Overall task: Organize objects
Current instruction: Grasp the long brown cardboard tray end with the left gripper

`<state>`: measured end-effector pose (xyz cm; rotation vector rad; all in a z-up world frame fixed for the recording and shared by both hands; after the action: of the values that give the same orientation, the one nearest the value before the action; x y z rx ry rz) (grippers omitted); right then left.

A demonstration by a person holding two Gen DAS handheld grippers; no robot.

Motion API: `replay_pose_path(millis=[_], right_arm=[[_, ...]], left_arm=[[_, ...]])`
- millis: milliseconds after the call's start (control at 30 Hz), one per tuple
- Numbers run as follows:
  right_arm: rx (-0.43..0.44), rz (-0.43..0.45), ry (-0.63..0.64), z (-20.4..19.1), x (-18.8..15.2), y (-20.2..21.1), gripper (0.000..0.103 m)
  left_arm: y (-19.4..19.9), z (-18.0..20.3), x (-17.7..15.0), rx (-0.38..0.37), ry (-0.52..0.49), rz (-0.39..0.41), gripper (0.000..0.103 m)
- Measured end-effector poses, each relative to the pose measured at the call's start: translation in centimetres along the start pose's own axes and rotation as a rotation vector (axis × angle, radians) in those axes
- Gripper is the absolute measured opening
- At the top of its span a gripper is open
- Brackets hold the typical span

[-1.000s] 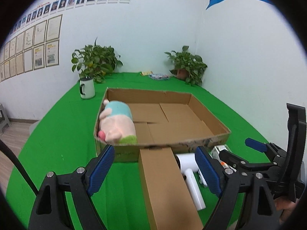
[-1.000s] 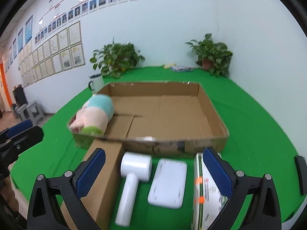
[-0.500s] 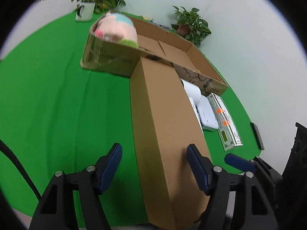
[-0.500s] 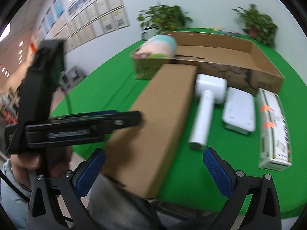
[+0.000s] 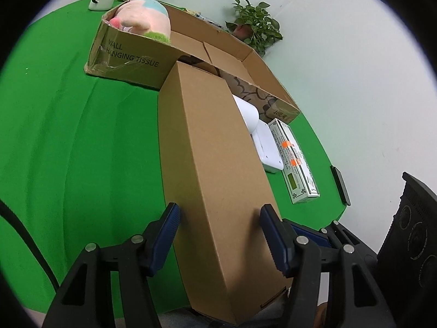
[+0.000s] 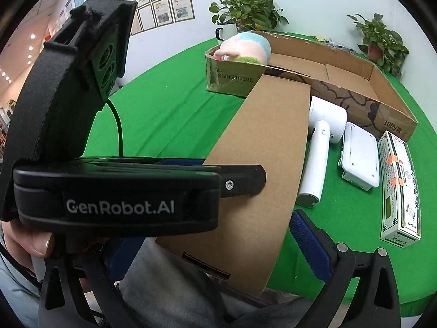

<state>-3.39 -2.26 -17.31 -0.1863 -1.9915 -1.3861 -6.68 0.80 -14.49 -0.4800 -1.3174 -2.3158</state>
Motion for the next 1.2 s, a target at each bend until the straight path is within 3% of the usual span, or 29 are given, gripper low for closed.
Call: replay_pose_path(millis=[67, 100, 333, 433, 533, 700, 733, 767, 967, 1200], right_arm=[[0.005, 0.007, 0.002, 0.3, 0.0, -0.1, 0.101], [0.009, 0.007, 0.006, 0.4, 0.0, -0.2, 0.095], [0.066, 0.036, 0.004, 0.2, 0.0, -0.3, 0.094], [0.15, 0.053, -0.036, -0.3, 0.2, -0.1, 0.093], [0.257, 0.068, -0.097, -0.7, 0.3, -0.1, 0.093], [0.407, 0.079, -0.173, -0.9, 0.3, -0.2, 0.093], [0.423, 0.081, -0.184, -0.8, 0.3, -0.2, 0.093], [0.442, 0.083, -0.195, -0.6, 0.3, -0.2, 0.093], [0.539, 0.082, -0.283, 0.1, 0.2, -0.7, 0.095], [0.566, 0.065, -0.312, 0.2, -0.1, -1.0, 0.103]], left_arm=[[0.0, -0.1, 0.0, -0.001, -0.005, -0.003, 0.064], [0.0, -0.3, -0.1, 0.005, -0.005, -0.004, 0.066], [0.7, -1.3, -0.8, -0.013, 0.03, -0.004, 0.068], [1.7, -2.3, -0.9, -0.019, 0.066, 0.01, 0.069], [2.5, -3.5, -1.3, -0.013, 0.103, 0.019, 0.081], [2.7, -4.7, -1.8, -0.087, 0.21, 0.001, 0.08], [2.8, -4.5, -1.7, -0.074, 0.196, 0.017, 0.078], [3.0, -4.1, -1.6, -0.067, 0.179, 0.033, 0.068], [3.4, -2.3, -0.7, 0.013, 0.126, 0.048, 0.064], [4.5, -1.8, -0.3, 0.16, 0.08, 0.074, 0.063]])
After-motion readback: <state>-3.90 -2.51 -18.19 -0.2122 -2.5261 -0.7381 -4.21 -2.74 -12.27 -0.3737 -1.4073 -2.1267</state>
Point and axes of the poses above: each gripper's, at about its wrist camera, not at the fingertips, and y roughly against the way its jaws point, z to its right, x to its top, the point moved 8 cm from there along -y, roughly the way its jaws point, and after that the axes turned 6 degrees about x, right-handed, at the moved point
